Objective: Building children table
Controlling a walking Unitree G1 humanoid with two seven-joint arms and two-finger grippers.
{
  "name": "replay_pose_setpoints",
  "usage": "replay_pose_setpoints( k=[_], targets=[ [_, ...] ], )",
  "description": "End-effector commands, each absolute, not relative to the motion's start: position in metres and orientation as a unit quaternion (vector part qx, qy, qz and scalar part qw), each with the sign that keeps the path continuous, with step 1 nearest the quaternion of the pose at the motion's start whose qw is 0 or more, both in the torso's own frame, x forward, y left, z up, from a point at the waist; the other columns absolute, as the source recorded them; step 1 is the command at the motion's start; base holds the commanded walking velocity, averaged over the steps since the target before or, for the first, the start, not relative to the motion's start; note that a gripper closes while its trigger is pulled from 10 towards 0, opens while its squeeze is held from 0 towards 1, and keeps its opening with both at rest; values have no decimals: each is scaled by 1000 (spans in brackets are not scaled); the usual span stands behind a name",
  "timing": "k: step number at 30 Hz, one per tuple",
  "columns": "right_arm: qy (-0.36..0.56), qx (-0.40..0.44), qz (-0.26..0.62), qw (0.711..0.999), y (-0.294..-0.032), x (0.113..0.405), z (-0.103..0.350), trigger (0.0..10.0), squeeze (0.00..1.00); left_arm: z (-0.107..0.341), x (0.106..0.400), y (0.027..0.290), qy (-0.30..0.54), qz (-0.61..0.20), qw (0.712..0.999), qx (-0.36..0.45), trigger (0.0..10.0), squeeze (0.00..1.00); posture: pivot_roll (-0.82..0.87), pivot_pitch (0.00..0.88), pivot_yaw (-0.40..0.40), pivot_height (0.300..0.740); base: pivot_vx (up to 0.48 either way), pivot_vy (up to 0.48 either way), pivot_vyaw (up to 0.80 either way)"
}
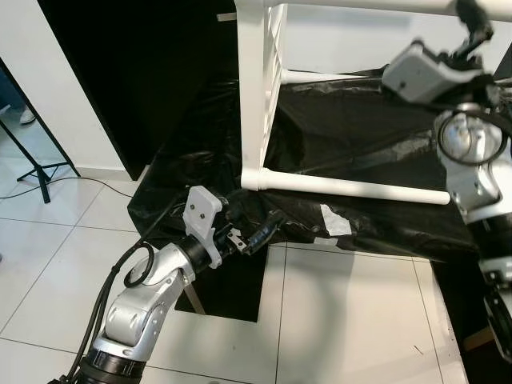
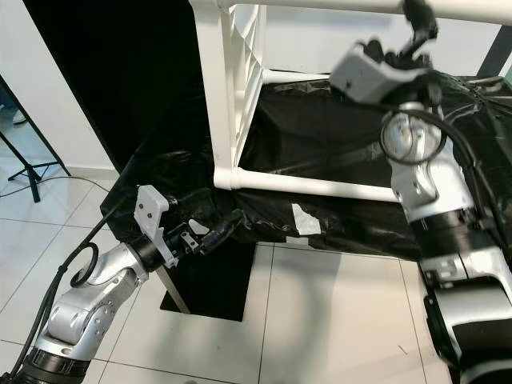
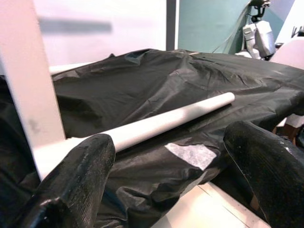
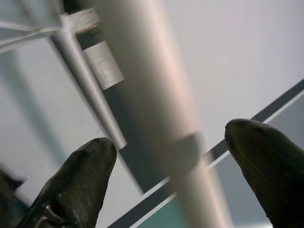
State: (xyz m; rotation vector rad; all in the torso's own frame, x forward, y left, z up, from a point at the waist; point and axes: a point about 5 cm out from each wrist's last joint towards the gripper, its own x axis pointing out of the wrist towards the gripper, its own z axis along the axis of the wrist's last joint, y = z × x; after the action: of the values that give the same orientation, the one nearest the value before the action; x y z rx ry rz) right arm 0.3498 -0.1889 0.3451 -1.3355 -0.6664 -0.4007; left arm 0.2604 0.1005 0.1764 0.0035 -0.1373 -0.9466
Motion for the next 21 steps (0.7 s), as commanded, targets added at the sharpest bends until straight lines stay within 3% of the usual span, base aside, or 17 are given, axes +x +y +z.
replay_pose_setpoints(
  k=[1,6,11,21],
  targets=[
    [-301,-612,-181,708,-188,351,344,10000,0,175,259,101,-59,-473,879,12,10000,0,37,0,36,740,0,0,0],
    [-312,-617,-189,698,-184,356,362,10000,0,175,263,101,-60,-475,878,10,10000,0,26,0,38,740,0,0,0],
    [-286,-600,-183,724,-183,365,370,10000,0,174,263,101,-57,-471,880,11,10000,0,25,0,36,740,0,0,0],
    [-206,-628,-173,730,-187,387,376,10000,0,174,264,102,-53,-465,884,12,10000,0,22,0,35,740,0,0,0]
  ],
)
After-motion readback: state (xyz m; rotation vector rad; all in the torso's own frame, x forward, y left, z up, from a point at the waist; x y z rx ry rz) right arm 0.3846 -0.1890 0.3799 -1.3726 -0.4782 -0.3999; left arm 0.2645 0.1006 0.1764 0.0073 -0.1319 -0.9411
